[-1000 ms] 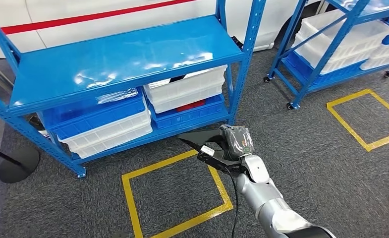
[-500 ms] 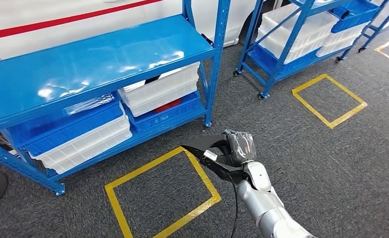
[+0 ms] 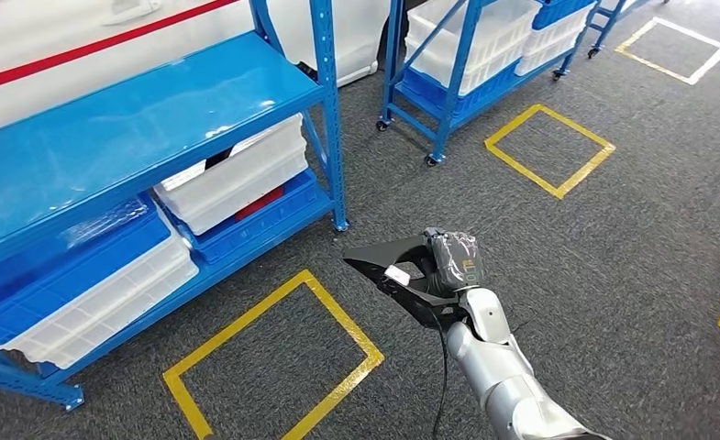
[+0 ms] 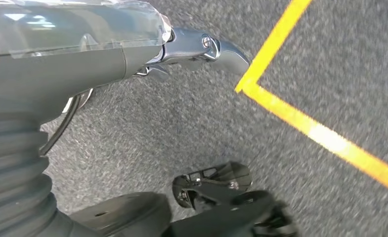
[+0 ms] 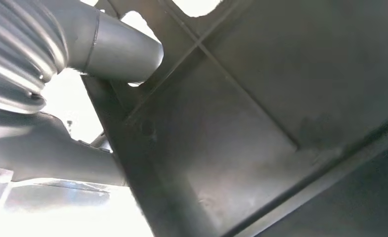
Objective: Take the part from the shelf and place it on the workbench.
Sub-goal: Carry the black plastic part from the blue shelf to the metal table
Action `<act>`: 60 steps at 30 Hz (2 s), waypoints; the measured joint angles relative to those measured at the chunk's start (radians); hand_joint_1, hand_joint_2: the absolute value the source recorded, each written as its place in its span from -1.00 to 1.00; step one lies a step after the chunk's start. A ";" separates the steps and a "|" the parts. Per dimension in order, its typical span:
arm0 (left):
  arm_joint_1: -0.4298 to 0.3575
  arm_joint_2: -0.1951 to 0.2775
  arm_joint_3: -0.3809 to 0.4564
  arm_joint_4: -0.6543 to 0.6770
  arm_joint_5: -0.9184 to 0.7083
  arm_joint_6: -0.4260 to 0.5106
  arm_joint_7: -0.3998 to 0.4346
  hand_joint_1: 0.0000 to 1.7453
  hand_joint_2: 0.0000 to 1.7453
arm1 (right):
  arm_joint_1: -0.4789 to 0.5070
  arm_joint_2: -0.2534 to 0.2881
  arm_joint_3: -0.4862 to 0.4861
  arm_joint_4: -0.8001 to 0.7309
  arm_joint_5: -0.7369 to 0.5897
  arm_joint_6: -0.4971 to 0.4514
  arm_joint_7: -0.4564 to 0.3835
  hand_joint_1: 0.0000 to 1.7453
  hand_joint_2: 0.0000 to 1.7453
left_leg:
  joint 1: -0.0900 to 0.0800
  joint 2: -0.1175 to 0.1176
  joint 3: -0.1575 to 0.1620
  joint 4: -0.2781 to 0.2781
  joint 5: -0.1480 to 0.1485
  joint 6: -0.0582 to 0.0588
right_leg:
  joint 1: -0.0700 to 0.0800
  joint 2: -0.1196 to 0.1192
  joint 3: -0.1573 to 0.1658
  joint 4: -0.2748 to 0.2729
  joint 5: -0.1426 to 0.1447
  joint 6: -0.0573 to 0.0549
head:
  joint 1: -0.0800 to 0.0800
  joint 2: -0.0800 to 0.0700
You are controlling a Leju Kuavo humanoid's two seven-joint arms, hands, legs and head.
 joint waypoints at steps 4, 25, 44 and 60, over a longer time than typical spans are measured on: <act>-0.003 0.000 0.000 0.000 -0.009 -0.028 0.006 -1.00 1.00 | -0.036 -0.024 0.017 0.005 -0.034 0.002 0.011 1.00 1.00 | 0.008 -0.052 0.097 -0.213 0.116 0.005 | -0.003 0.053 -0.010 0.015 0.002 0.012 | 0.000 0.000; -0.005 -0.002 0.008 0.000 -0.028 -0.053 0.015 -1.00 1.00 | -0.266 -0.201 0.221 0.033 -0.218 0.060 0.040 1.00 1.00 | -0.011 0.085 0.120 -0.271 0.118 0.021 | 0.012 -0.071 -0.009 0.002 -0.001 0.018 | 0.002 0.000; 0.002 -0.004 0.011 0.000 -0.029 -0.032 0.021 -1.00 1.00 | -0.231 -0.275 0.291 -0.020 -0.268 0.042 0.092 1.00 1.00 | -0.004 -0.001 0.106 -0.293 0.163 0.061 | -0.003 -0.022 -0.128 0.222 -0.099 0.060 | 0.002 0.000; 0.010 -0.006 0.012 0.001 -0.040 -0.033 0.024 -1.00 1.00 | -0.197 -0.294 0.301 -0.088 -0.258 0.041 0.119 1.00 1.00 | -0.008 0.002 0.013 -0.044 0.011 0.013 | 0.002 -0.017 -0.004 -0.005 0.002 0.004 | 0.002 0.000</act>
